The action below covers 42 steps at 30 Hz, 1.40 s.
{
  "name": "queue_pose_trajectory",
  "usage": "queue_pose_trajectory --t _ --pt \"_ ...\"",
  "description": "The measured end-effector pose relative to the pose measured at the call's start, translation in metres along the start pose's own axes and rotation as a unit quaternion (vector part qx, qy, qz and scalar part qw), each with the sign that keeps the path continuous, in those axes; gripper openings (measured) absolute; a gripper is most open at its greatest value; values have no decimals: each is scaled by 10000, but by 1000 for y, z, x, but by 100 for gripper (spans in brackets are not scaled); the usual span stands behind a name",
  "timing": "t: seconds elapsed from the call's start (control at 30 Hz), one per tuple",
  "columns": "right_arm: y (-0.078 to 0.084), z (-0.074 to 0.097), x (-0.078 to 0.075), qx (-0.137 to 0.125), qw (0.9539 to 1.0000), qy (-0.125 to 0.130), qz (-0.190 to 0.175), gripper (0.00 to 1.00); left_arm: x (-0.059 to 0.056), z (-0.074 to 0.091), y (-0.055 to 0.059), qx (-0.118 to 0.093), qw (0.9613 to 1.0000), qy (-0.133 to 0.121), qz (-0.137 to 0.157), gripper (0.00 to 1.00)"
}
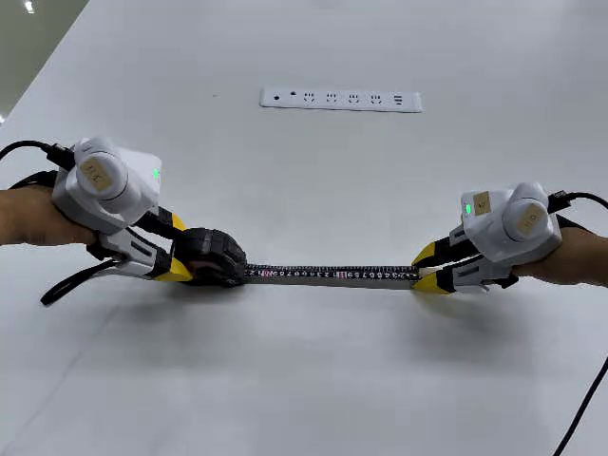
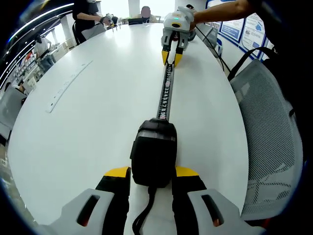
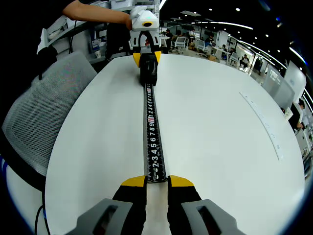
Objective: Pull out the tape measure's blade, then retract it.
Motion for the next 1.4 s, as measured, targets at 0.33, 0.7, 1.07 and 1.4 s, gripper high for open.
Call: queue_pose_trajectory --t 0.33,0.7,1.07,1.4 --pt "1 6 2 -13 9999 113 -29 20 -4 7 0 -29 9998 -56 169 36" --pt "4 14 11 -13 9996 245 -155 30 -14 10 5 -117 9985 -175 508 49" --pt "4 16 23 -117 9980 429 -444 40 -27 13 14 -380 9937 -433 963 61" --pt "-1 21 34 -286 9948 661 -718 47 -44 15 19 -668 9861 -692 1354 69"
Point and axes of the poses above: the centre of the closed fingertips' face, and the gripper's own axes: z roughly backward along the fingers, x roughly to its left, y roughly out of its underside, the point moved 8 cm from there along z, roughly backward along the fingers, and after that the axes turned 4 degrees about -x, right-handed, at the moved point
